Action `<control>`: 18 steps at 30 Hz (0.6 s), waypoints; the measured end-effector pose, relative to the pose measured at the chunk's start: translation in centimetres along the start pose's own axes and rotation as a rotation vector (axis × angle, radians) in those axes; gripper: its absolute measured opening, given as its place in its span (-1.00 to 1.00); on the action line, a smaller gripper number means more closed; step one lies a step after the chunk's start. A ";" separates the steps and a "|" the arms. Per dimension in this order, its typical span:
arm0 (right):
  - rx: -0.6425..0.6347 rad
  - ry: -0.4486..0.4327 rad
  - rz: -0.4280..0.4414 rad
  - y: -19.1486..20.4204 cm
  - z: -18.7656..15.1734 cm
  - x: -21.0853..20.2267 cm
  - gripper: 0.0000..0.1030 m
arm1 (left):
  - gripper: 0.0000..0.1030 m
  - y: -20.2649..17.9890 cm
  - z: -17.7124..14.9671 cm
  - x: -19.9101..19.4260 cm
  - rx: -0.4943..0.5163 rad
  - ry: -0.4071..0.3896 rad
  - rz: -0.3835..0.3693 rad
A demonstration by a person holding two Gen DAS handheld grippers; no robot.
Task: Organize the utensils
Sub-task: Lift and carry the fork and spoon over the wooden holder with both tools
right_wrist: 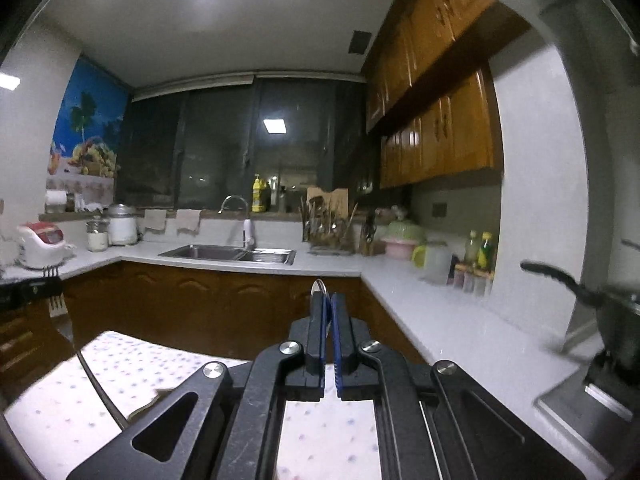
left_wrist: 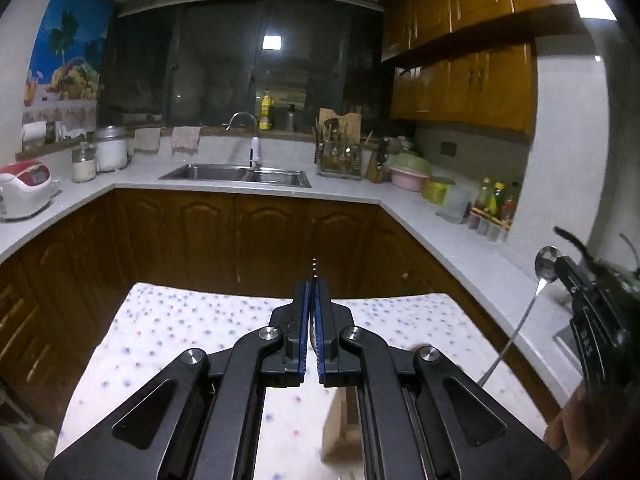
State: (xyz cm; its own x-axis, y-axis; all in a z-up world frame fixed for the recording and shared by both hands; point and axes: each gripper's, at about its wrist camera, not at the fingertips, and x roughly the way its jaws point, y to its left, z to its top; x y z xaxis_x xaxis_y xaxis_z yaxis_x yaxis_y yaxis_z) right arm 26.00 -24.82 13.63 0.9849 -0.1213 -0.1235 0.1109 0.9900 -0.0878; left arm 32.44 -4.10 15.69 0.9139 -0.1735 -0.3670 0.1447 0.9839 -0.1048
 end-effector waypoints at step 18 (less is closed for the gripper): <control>-0.007 0.182 0.139 2.1 -7.5 3.0 -0.96 | -0.94 -2.6 -6.7 6.4 0.085 0.167 -0.059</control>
State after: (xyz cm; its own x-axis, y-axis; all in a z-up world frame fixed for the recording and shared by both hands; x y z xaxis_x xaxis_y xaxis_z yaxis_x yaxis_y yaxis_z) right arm 28.16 -23.66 5.71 0.9504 0.0045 -0.3109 -0.0257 0.9976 -0.0642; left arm 35.38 -8.08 7.38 0.8281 -0.2285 -0.5118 0.2337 0.9707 -0.0552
